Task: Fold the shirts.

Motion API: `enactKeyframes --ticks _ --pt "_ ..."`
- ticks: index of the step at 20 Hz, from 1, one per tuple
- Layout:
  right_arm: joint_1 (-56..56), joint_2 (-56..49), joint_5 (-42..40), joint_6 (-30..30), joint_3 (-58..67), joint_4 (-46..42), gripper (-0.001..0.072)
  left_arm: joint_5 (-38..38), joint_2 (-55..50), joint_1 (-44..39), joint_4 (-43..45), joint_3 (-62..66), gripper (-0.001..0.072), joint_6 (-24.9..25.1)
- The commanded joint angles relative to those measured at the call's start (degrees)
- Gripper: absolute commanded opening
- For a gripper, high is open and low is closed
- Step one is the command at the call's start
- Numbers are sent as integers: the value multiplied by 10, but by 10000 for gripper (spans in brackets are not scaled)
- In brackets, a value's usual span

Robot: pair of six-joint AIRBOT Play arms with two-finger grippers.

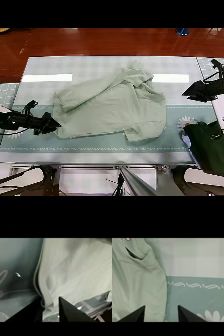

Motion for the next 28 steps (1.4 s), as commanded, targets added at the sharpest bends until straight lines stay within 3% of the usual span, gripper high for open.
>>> enactKeyframes --ticks 1,2,3,9,19,26,27,28 --pt "0 0 22 -1 0 16 497 1 -28 -29 -18 0 179 5" --pt "0 0 27 -5 0 6 497 -5 -31 -28 -18 0 58 5" --pt "0 0 27 -5 0 -13 497 -10 -30 -25 -15 0 34 7" --pt "0 0 21 -4 -91 -36 497 -38 -24 -17 -13 0 33 22" --pt "40 0 -54 -6 -204 2 497 -39 -7 -17 -15 0 34 37" --pt "166 -5 -187 152 -226 -57 495 -39 7 -17 -23 0 34 50" --pt "176 -8 -188 154 -226 -54 469 -39 7 -17 -30 0 34 50" --pt "184 -8 -188 153 -226 -52 332 -39 8 -17 -42 0 34 60"
